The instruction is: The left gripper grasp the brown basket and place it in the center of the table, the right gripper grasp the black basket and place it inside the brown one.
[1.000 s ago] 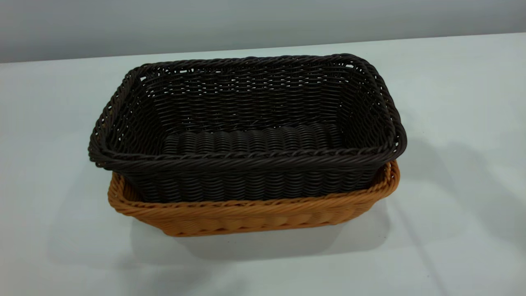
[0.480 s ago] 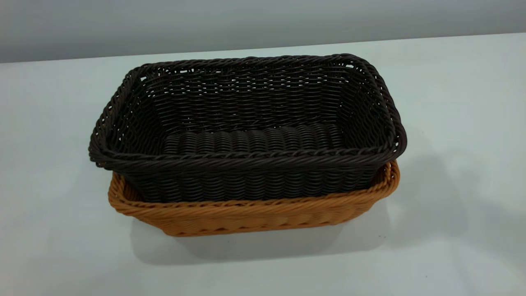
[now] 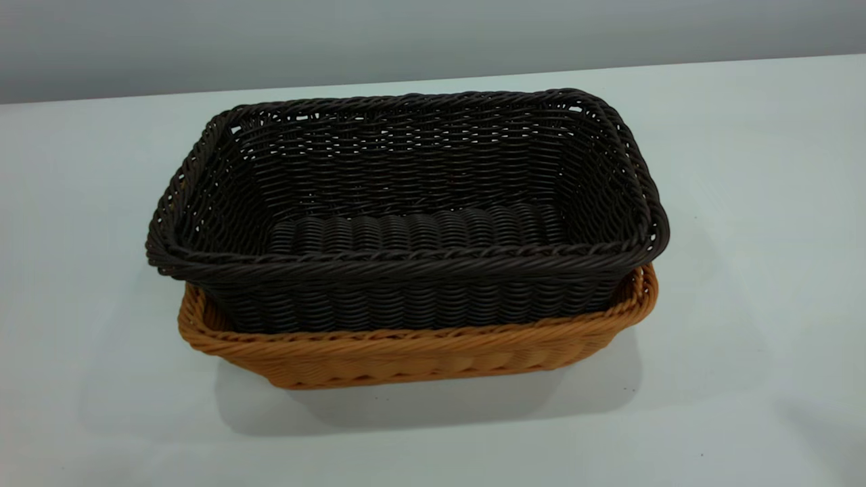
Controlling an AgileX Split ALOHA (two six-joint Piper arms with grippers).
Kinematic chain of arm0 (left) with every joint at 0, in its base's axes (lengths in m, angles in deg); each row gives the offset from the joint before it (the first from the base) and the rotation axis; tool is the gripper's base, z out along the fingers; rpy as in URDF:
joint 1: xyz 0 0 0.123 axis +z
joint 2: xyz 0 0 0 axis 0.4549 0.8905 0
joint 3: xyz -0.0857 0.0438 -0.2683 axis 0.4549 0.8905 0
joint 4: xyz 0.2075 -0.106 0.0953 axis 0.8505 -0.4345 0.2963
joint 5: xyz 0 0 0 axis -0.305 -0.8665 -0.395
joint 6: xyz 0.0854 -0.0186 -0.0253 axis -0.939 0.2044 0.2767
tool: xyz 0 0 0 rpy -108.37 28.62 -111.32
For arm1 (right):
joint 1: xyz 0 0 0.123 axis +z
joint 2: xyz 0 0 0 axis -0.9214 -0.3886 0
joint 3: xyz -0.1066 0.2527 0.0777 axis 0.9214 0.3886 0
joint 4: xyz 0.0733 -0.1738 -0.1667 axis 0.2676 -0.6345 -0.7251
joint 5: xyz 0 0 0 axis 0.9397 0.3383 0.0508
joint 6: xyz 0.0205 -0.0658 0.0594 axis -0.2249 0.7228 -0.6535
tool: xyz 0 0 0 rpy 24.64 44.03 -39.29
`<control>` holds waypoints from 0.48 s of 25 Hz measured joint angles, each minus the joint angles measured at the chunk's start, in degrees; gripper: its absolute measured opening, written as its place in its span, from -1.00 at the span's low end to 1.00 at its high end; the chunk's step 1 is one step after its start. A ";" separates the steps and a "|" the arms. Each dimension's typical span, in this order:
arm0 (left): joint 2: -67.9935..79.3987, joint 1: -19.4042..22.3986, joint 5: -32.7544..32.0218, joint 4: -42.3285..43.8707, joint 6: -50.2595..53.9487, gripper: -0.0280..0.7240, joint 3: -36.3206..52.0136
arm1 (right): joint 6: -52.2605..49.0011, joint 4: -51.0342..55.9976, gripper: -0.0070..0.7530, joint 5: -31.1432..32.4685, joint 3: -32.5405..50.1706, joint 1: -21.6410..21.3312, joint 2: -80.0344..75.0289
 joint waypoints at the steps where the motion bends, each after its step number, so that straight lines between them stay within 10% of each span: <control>1: -0.59 0.00 -1.07 0.01 0.49 -0.93 0.85 | 0.68 0.00 -0.97 -0.73 1.98 0.00 2.68; 12: -11.10 0.00 -0.84 -1.80 7.43 -0.93 15.29 | -1.66 -2.19 -0.97 -0.87 30.87 -0.05 31.96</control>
